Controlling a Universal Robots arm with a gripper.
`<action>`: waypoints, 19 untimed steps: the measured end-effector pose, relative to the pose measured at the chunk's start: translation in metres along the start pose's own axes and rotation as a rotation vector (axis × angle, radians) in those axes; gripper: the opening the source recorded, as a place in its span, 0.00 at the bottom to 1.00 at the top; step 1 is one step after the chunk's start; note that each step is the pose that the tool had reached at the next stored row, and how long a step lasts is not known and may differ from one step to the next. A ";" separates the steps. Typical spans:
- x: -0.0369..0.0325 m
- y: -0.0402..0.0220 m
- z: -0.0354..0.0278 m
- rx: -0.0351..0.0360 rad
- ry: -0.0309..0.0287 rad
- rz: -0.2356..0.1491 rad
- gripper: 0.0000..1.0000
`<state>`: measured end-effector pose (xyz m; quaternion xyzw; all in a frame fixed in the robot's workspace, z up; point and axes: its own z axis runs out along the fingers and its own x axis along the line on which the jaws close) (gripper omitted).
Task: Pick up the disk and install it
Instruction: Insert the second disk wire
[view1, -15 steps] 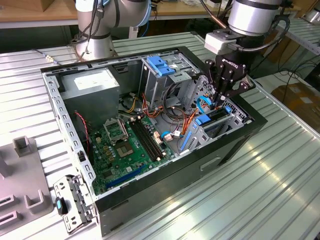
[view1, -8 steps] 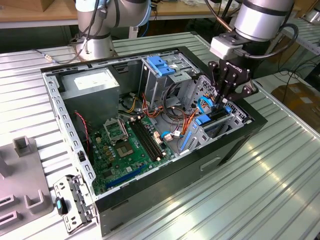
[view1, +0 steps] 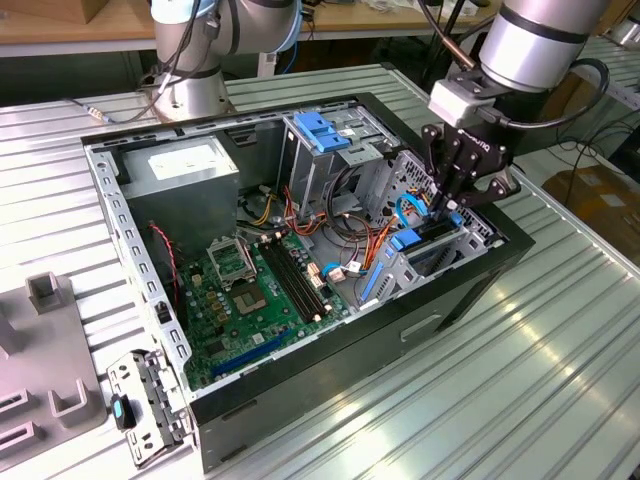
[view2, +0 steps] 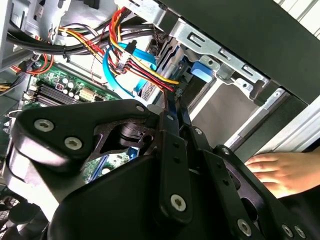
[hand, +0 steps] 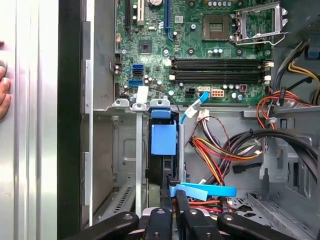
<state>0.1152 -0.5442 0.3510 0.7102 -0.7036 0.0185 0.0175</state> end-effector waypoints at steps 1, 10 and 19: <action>0.0000 -0.0001 0.0005 -0.0003 0.0001 -0.002 0.16; 0.0000 -0.0015 0.0025 -0.0001 -0.0032 -0.013 0.16; 0.0004 -0.0025 0.0038 -0.0001 -0.0119 -0.013 0.16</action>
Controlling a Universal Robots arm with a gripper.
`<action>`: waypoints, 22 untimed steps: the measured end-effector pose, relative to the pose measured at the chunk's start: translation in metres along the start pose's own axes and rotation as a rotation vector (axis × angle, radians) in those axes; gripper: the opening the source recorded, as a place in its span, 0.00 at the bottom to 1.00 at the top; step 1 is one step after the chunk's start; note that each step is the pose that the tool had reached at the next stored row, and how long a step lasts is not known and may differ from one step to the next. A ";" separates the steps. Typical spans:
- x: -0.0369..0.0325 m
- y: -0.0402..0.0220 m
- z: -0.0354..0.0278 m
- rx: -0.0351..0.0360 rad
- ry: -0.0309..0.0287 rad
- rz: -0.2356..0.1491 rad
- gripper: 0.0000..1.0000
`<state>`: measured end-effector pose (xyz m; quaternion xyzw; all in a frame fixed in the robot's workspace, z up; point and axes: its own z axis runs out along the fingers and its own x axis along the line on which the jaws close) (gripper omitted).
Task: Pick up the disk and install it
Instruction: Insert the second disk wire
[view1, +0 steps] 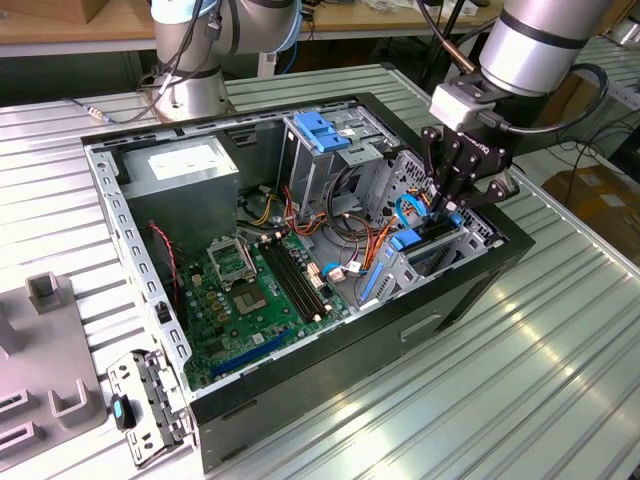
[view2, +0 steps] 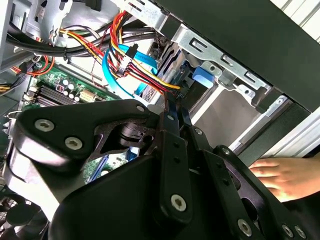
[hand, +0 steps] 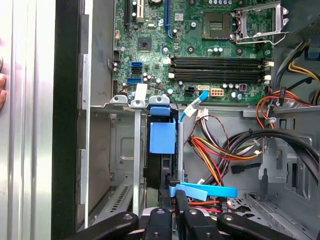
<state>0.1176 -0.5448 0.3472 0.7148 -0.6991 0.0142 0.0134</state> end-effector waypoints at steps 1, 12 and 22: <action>0.0004 0.0000 0.0000 0.0000 -0.0003 0.000 0.16; 0.0051 0.0001 0.0014 0.0002 -0.0095 0.000 0.16; 0.0053 0.0002 -0.0009 0.0005 -0.0200 0.000 0.16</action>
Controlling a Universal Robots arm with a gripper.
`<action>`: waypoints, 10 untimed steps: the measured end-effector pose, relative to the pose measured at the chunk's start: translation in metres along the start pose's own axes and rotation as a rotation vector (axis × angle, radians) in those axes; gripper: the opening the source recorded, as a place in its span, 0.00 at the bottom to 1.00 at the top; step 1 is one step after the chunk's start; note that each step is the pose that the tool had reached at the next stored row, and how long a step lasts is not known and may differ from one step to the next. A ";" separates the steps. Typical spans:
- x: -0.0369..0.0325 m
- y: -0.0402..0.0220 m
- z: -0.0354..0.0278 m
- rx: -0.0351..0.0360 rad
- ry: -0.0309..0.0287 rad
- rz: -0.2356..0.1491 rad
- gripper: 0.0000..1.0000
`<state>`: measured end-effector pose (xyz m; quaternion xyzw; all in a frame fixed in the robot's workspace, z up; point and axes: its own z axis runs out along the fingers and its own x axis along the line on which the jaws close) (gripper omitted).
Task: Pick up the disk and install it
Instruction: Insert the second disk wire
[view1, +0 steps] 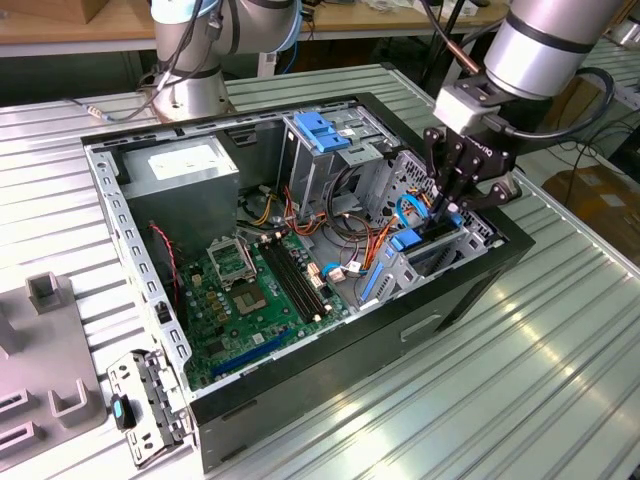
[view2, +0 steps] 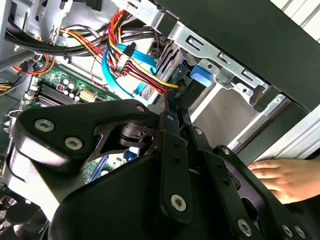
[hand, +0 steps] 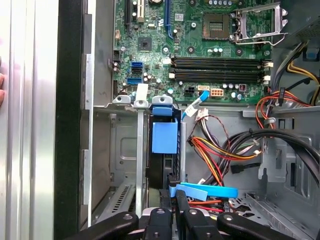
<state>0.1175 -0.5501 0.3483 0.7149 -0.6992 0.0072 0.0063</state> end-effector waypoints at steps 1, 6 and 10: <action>0.0001 0.0000 0.0001 0.0001 -0.0034 0.000 0.16; 0.0028 0.0000 0.0002 0.0004 -0.0175 0.000 0.16; 0.0051 0.0001 0.0002 0.0008 -0.0349 0.000 0.16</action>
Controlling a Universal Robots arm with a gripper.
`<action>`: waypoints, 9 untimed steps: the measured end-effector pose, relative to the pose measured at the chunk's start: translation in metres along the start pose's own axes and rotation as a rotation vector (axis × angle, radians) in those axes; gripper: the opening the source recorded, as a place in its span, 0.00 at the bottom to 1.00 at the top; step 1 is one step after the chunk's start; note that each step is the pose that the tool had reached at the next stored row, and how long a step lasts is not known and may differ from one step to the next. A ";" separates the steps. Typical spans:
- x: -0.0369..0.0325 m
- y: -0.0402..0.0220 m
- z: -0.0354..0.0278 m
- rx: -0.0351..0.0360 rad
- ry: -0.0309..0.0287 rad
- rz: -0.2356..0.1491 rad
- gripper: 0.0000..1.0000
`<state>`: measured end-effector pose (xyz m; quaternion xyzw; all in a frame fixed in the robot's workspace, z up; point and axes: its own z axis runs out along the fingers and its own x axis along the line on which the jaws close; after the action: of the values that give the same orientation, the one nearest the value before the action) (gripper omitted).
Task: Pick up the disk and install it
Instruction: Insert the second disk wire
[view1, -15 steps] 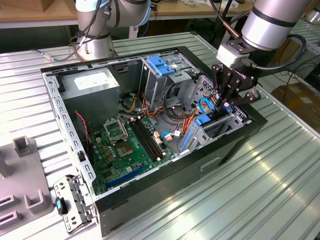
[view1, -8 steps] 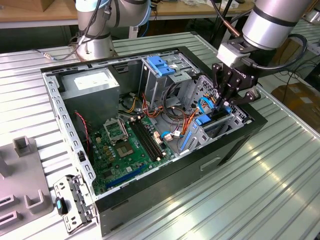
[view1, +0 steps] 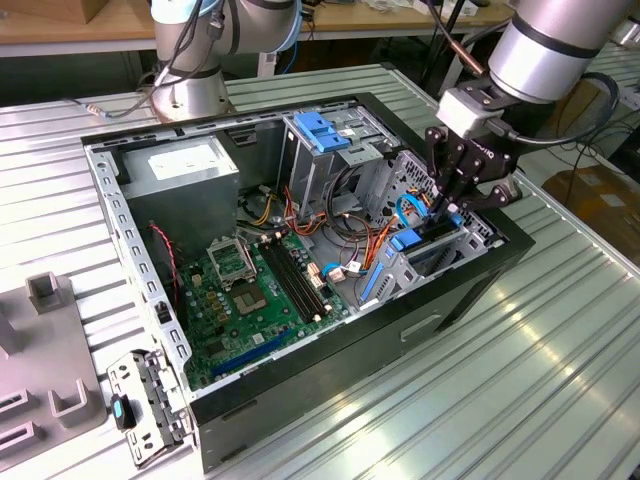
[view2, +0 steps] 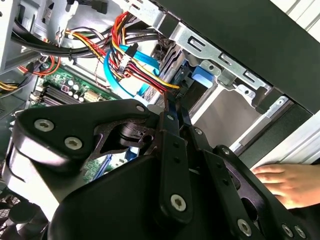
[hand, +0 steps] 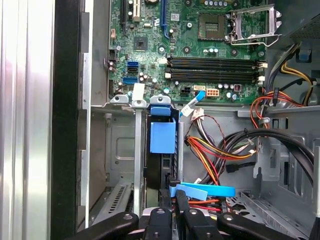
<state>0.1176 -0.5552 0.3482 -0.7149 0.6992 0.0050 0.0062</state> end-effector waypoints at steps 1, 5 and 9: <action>0.0006 0.0000 0.0000 0.0001 -0.0062 0.000 0.16; 0.0042 0.0001 0.0002 0.0003 -0.0134 0.000 0.16; 0.0055 0.0001 0.0006 0.0004 -0.0168 0.000 0.16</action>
<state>0.1176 -0.5607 0.3476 -0.7148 0.6991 0.0109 0.0122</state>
